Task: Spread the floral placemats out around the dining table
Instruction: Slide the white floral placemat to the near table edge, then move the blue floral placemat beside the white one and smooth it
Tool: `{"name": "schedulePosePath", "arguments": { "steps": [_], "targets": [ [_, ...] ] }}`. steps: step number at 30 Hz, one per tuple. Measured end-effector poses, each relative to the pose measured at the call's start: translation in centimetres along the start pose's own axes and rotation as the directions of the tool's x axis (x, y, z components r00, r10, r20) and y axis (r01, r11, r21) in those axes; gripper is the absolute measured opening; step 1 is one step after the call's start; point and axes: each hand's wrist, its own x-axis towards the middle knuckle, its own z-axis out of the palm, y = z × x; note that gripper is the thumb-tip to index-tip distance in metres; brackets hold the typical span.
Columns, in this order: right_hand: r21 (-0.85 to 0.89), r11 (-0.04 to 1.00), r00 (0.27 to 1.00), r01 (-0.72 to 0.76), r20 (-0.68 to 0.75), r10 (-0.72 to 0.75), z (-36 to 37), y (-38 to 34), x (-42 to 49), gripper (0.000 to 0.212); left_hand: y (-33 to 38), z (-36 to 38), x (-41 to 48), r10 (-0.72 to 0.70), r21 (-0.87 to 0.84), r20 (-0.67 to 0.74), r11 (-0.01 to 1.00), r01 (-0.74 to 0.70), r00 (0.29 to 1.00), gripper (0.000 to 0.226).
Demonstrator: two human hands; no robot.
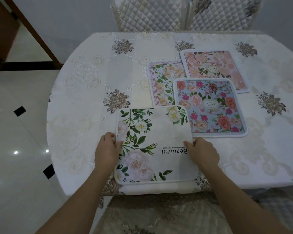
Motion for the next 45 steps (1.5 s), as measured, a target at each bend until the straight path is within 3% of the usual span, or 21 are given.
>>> {"name": "schedulePosePath", "arguments": {
  "steps": [2, 4, 6, 8, 11, 16, 24, 31, 38, 45],
  "targets": [
    [-0.211, 0.970, 0.965, 0.122, -0.202, -0.165, 0.1, -0.6, -0.5, 0.037, 0.5, 0.1, -0.2, 0.048, 0.186, -0.033, 0.982, -0.041, 0.998, 0.046],
    [-0.277, 0.899, 0.874, 0.339, -0.260, -0.410, 0.8, -1.8, -1.1, 0.034, 1.9, 0.3, -0.7, 0.156, 0.281, -0.043, 0.950, -0.138, 0.987, 0.052],
    [-0.276, 0.814, 0.807, 0.511, -0.171, -0.565, 2.5, -3.3, -1.7, 0.044, 3.6, 1.5, -1.4, 0.292, 0.304, 0.037, 0.908, -0.289, 0.956, 0.060],
    [-0.260, 0.767, 0.779, 0.586, -0.082, -0.622, 4.5, -4.5, -2.3, 0.057, 4.6, 3.4, -1.9, 0.375, 0.294, 0.139, 0.868, -0.400, 0.916, 0.065],
    [-0.266, 0.718, 0.747, 0.643, 0.010, -0.665, 6.7, -5.4, -2.8, 0.063, 4.7, 5.8, -2.3, 0.380, 0.315, 0.228, 0.842, -0.437, 0.896, 0.065],
    [-0.306, 0.680, 0.720, 0.666, 0.027, -0.693, 6.5, -4.8, 0.3, 0.074, 3.6, 6.3, 0.6, 0.390, 0.353, 0.237, 0.819, -0.453, 0.890, 0.068],
    [-0.336, 0.787, 0.834, 0.518, -0.005, -0.551, 3.4, -1.7, 6.1, 0.081, 0.7, 4.1, 5.3, 0.307, 0.387, 0.204, 0.847, -0.364, 0.930, 0.075],
    [-0.358, 0.800, 0.858, 0.481, 0.008, -0.513, 2.6, -0.3, 6.4, 0.086, 1.0, 3.8, 5.2, 0.255, 0.407, 0.210, 0.855, -0.321, 0.944, 0.078],
    [-0.369, 0.831, 0.879, 0.416, -0.073, -0.472, 0.0, 3.1, 3.1, 0.078, 2.1, 2.4, 1.1, 0.233, 0.336, 0.132, 0.904, -0.265, 0.963, 0.073],
    [-0.251, 0.887, 0.880, 0.388, -0.185, -0.437, -3.9, 5.6, 0.0, 0.059, 8.0, 3.2, -3.7, 0.197, 0.164, 0.077, 0.964, -0.208, 0.977, 0.060]
  ]
}}
